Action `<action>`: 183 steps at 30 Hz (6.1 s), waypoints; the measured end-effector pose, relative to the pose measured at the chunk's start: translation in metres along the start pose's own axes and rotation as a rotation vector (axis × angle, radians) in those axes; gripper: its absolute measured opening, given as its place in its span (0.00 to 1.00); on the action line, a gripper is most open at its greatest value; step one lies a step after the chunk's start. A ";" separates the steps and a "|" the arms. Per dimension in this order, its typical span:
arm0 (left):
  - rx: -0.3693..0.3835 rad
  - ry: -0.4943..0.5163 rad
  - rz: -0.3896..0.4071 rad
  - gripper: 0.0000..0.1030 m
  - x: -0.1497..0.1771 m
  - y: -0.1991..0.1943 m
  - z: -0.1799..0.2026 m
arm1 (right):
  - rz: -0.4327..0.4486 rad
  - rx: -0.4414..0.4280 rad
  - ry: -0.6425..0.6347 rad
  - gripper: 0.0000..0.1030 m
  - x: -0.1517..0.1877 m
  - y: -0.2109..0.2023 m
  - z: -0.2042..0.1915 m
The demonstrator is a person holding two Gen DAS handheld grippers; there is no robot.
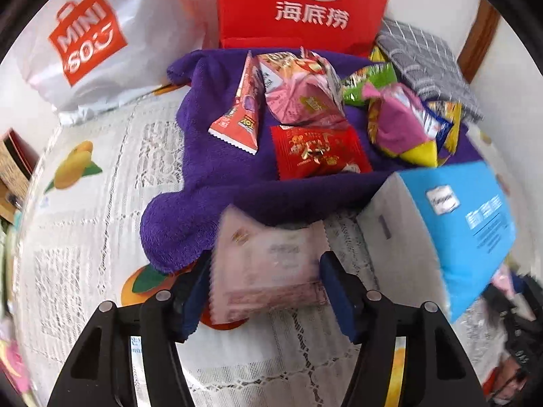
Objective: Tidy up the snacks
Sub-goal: 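Grasp the pale pink packet with the left gripper while the right lifts its pink packet, then carry the pale pink packet with the left gripper while the right carries the pink packet toward the towel, then lower the pink packet onto the towel with the right gripper while the left lowers its packet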
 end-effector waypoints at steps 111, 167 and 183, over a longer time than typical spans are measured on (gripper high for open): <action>0.146 -0.011 0.142 0.27 -0.139 -0.044 0.012 | 0.121 -0.029 -0.069 0.38 -0.220 0.023 -0.039; 0.179 -0.018 0.070 0.27 -0.138 -0.016 0.012 | -0.035 -0.021 -0.112 0.38 -0.209 0.065 -0.033; 0.187 -0.018 0.027 0.27 -0.134 -0.008 0.016 | 0.011 -0.030 -0.088 0.38 -0.217 0.045 -0.026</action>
Point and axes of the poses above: each gripper's, at about its wrist camera, not at the fingertips, and y roughly the way its jaws point, z to its right, x to its underside, the point moved 3 cm from there along y, roughly the way its jaws point, and after that the axes turned 7 degrees about x, right-handed, at the moved point
